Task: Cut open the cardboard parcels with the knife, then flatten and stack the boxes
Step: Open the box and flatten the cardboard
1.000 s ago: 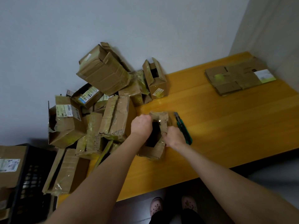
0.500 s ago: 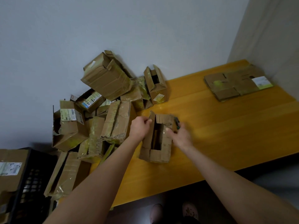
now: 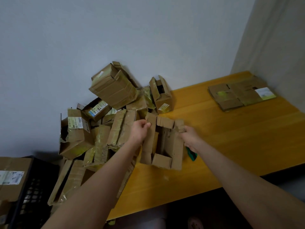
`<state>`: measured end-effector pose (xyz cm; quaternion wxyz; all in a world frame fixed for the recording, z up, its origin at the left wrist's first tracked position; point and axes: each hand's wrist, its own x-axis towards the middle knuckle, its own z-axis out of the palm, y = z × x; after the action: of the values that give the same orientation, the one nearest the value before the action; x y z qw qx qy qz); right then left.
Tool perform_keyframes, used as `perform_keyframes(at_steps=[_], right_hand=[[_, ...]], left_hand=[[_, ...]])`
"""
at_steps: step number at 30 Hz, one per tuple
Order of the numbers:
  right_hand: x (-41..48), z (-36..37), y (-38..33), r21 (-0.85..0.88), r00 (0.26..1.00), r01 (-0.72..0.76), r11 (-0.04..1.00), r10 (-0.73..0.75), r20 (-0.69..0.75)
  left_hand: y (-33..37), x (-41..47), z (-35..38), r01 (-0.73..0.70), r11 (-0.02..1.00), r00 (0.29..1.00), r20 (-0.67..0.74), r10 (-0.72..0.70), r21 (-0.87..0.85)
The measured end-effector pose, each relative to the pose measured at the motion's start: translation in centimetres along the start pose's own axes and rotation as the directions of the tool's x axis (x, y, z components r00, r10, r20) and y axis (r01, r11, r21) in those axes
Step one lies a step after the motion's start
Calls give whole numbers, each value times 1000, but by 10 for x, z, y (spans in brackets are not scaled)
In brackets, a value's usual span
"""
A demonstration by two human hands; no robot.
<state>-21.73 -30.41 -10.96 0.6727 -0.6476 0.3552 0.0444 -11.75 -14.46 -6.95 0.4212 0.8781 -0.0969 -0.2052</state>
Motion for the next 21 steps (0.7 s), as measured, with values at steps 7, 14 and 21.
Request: perform_keyframes(at_steps=[7,14,21], right_hand=[[4,-6,-1,58,994,-4,998,11,-110],[-10,0,-37,-814,869,124,567,-458,-186],[-8,-3,-41,-871,947,152,466,-322,-7]], left_hand=[[6,-6,-14,50,986,992,122,-31,-159],[22,3,-10,-49,999,990,129,48,6],[38,7,2,-234,941,969,141,204,246]])
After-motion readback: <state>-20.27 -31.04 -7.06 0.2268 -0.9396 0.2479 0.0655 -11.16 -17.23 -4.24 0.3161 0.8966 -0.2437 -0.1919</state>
